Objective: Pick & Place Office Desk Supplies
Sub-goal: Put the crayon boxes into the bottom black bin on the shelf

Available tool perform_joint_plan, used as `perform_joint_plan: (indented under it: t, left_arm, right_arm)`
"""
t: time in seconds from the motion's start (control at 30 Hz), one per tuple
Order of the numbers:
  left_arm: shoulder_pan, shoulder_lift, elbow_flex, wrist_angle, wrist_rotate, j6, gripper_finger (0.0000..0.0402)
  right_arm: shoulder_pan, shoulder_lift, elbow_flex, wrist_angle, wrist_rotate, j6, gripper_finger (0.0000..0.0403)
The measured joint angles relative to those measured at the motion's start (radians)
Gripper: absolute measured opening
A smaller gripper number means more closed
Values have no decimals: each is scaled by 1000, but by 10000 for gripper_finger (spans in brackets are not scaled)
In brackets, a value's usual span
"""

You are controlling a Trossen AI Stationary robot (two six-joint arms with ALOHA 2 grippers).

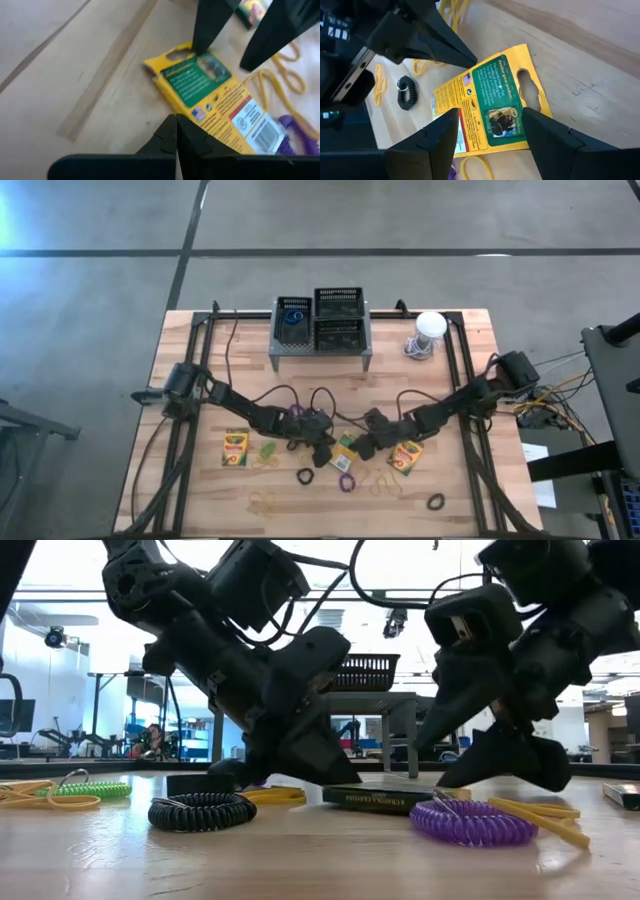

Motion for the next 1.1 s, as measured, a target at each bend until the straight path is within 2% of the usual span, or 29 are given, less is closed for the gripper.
perform_joint_plan:
  t: [0.17, 0.3, 0.43, 0.53, 0.73, 0.87, 0.97, 1.1]
  left_arm:
    - [6, -42, 0, -41, 3, 32, 3]
    - [1, -88, 0, -108, 13, 119, 3]
    - [-13, -102, 2, -98, 207, 206, 3]
    - [-29, -84, 2, -85, 257, 214, 2]
    - [-32, -42, 1, -69, 217, 195, 2]
    - [-31, -29, 3, -61, 152, 185, 2]
    - [-27, -29, 3, -60, 113, 184, 2]
    - [-13, -28, 3, -62, 82, 184, 2]
  right_arm:
    - [-9, -81, -2, -27, 3, -68, 219]
    - [-12, -112, -3, -138, 4, -83, 219]
    - [-23, -99, -9, -203, -10, -80, 219]
    - [-42, -73, -11, -180, -54, -119, 219]
    - [-72, -51, -11, -125, -110, -197, 219]
    - [-76, -52, -11, -119, -127, -218, 209]
    - [-77, -50, -11, -119, -133, -218, 182]
    - [-76, -50, -13, -123, -133, -221, 124]
